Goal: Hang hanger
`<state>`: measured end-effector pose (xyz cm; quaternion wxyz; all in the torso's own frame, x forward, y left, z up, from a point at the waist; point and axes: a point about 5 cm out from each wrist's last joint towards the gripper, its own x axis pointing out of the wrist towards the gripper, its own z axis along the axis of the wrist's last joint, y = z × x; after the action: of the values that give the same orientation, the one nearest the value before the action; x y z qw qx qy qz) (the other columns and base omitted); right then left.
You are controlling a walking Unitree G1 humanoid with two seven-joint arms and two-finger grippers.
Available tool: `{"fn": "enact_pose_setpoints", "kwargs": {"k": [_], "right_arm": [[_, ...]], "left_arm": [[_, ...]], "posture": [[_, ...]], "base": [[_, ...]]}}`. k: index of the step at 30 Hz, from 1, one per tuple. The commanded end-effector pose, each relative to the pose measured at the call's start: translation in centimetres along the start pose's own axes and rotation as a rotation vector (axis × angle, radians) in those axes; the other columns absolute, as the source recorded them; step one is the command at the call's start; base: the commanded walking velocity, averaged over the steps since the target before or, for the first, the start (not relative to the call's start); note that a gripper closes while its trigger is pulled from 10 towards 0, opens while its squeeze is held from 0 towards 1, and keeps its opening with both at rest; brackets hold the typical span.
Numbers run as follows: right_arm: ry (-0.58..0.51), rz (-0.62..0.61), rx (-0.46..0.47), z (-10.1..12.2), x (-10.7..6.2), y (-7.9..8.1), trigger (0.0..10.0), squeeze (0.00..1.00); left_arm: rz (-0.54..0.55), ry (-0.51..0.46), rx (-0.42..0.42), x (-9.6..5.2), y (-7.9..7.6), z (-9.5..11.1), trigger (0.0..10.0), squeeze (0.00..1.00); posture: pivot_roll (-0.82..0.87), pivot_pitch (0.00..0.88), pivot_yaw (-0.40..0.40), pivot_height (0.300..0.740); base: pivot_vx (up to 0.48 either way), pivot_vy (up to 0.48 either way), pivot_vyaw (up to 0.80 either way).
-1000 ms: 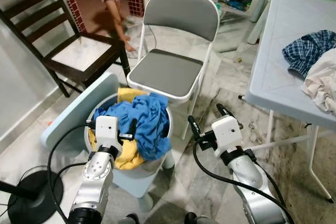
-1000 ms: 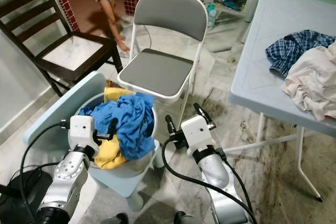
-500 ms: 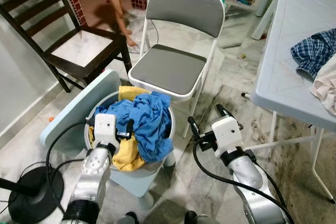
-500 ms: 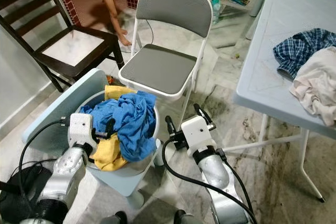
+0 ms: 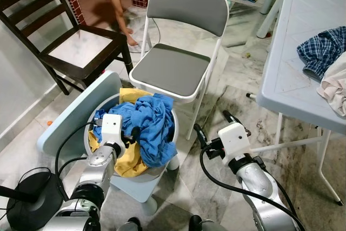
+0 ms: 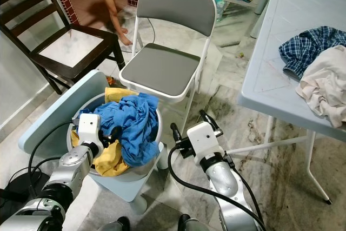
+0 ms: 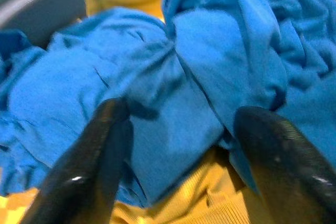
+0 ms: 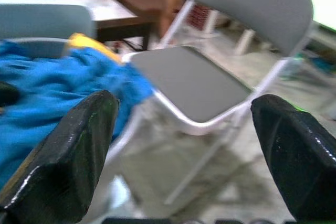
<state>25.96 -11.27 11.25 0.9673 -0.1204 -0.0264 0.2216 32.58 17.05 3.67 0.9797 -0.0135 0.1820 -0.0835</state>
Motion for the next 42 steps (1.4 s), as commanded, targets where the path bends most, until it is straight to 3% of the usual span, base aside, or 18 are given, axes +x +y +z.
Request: {"fn": "enact_pose_setpoints", "kwargs": {"k": [1, 5, 22, 42], "right_arm": [[0.016, 0.077, 0.032, -0.1, -0.3, 0.7, 10.0, 0.00], [0.036, 0.177, 0.046, -0.3, -0.6, 1.2, 10.0, 0.00], [0.060, 0.195, 0.028, -0.5, -0.3, 1.1, 10.0, 0.00], [0.053, 0.177, 0.017, -0.4, -0.1, 1.3, 10.0, 0.00]], "left_arm": [[-0.004, 0.015, 0.017, -0.2, 0.0, -0.6, 0.0, 0.00], [0.015, 0.021, 0.033, -0.2, 0.3, -0.8, 0.0, 0.00], [0.177, 0.012, 0.076, -1.1, 3.0, -1.1, 0.0, 0.00], [0.190, -0.026, 0.090, -1.1, 2.7, -0.9, 0.0, 0.00]], "posture": [[0.06, 0.230, 0.003, 0.740], [0.06, 0.227, -0.002, 0.740], [0.08, 0.227, -0.013, 0.740], [0.08, 0.222, -0.006, 0.740]], "base": [[0.000, 0.000, 0.00], [0.000, 0.000, 0.00], [0.000, 0.000, 0.00], [0.000, 0.000, 0.00]]}}
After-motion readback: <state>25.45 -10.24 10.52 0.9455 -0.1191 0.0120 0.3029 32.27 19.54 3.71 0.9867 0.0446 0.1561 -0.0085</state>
